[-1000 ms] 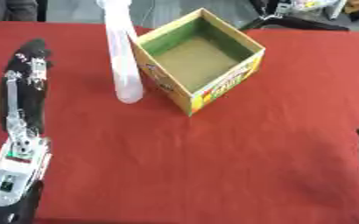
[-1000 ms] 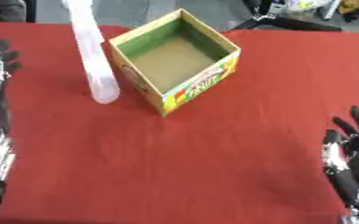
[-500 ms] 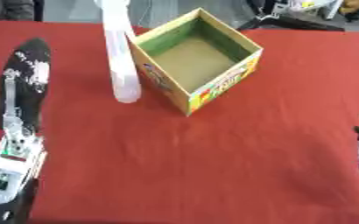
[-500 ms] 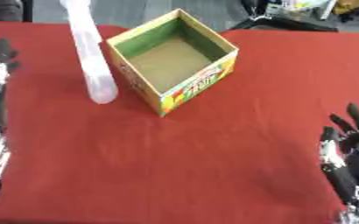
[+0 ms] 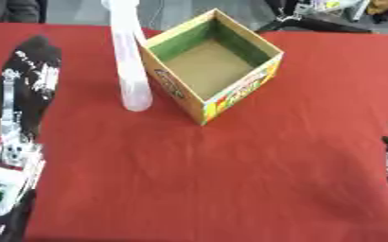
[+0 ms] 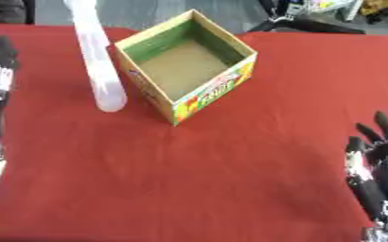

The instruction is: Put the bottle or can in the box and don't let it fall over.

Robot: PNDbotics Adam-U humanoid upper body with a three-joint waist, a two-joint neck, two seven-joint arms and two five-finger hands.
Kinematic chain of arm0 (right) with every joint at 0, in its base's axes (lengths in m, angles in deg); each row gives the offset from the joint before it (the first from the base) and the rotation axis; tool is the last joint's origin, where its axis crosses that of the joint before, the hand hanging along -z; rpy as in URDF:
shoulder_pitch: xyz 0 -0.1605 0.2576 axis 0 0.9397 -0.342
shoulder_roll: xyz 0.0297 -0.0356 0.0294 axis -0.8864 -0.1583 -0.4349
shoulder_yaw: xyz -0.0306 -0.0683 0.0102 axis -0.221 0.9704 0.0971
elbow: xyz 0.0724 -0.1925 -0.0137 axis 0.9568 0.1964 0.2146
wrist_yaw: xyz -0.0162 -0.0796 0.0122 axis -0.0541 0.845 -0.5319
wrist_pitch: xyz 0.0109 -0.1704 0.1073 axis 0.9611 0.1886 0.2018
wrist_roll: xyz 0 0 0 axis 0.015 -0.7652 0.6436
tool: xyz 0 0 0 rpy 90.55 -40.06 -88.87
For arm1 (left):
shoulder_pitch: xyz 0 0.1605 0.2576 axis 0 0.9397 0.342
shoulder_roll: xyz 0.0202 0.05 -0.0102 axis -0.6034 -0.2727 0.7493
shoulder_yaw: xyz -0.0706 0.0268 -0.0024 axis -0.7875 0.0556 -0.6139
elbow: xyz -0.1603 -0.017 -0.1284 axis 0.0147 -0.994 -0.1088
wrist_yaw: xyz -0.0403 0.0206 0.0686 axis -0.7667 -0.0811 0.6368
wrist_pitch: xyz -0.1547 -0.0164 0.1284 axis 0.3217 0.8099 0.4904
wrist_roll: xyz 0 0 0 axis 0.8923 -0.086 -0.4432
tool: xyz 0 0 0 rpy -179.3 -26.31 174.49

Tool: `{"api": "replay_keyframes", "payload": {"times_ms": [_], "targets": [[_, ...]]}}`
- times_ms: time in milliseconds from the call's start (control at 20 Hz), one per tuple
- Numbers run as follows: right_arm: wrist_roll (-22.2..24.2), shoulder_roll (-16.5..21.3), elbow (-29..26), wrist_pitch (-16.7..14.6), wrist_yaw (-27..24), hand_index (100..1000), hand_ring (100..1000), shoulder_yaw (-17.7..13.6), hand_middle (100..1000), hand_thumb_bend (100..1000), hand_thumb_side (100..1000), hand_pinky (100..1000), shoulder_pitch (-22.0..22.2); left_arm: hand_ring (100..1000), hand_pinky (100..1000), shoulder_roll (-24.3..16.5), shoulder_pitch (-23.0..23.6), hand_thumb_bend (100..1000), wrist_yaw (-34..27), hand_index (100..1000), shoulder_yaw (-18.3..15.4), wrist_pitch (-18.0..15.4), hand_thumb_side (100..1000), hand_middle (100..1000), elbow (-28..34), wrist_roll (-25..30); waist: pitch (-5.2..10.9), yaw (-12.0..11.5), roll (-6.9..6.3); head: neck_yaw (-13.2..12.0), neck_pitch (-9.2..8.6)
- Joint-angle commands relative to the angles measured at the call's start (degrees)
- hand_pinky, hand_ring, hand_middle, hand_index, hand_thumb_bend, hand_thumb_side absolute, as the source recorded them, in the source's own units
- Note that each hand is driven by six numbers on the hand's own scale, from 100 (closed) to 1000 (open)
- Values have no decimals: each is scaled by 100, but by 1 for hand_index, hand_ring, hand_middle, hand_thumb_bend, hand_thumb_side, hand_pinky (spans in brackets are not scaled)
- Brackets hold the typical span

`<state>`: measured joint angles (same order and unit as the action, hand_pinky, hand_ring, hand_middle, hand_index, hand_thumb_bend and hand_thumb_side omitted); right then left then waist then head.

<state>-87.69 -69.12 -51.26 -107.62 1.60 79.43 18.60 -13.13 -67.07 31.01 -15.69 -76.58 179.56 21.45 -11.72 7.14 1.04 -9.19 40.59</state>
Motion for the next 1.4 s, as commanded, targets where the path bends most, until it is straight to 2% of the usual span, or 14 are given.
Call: {"api": "replay_keyframes", "payload": {"times_ms": [50,400,700,1000,1400], "targets": [[9,79,-93,12,10,954,890,1,1000,100,470,800,-30,852,837,-500,-220,483,-87,803,137,86,610,861,-164,264,111,32,-14,-7,-72],[44,67,-70,6,-13,954,890,37,1000,100,470,800,-30,859,832,-1020,-897,502,-432,823,554,-97,641,875,-1381,829,129,129,-24,-63,-58],[65,54,-66,2,-28,954,890,54,1000,100,470,800,-36,862,826,-1022,-1350,520,-608,825,836,-513,646,878,-2243,1216,132,185,-13,-85,-73],[85,49,-68,4,-42,954,890,68,1000,100,470,800,-36,867,825,-973,-1626,566,-497,838,1050,-697,651,884,-2731,1451,137,213,6,-111,-75],[105,37,-70,9,-59,954,890,81,1000,100,470,801,-37,883,834,-867,-1844,623,-247,853,1260,-903,646,897,-3000,1595,129,244,31,-145,-86]]}}
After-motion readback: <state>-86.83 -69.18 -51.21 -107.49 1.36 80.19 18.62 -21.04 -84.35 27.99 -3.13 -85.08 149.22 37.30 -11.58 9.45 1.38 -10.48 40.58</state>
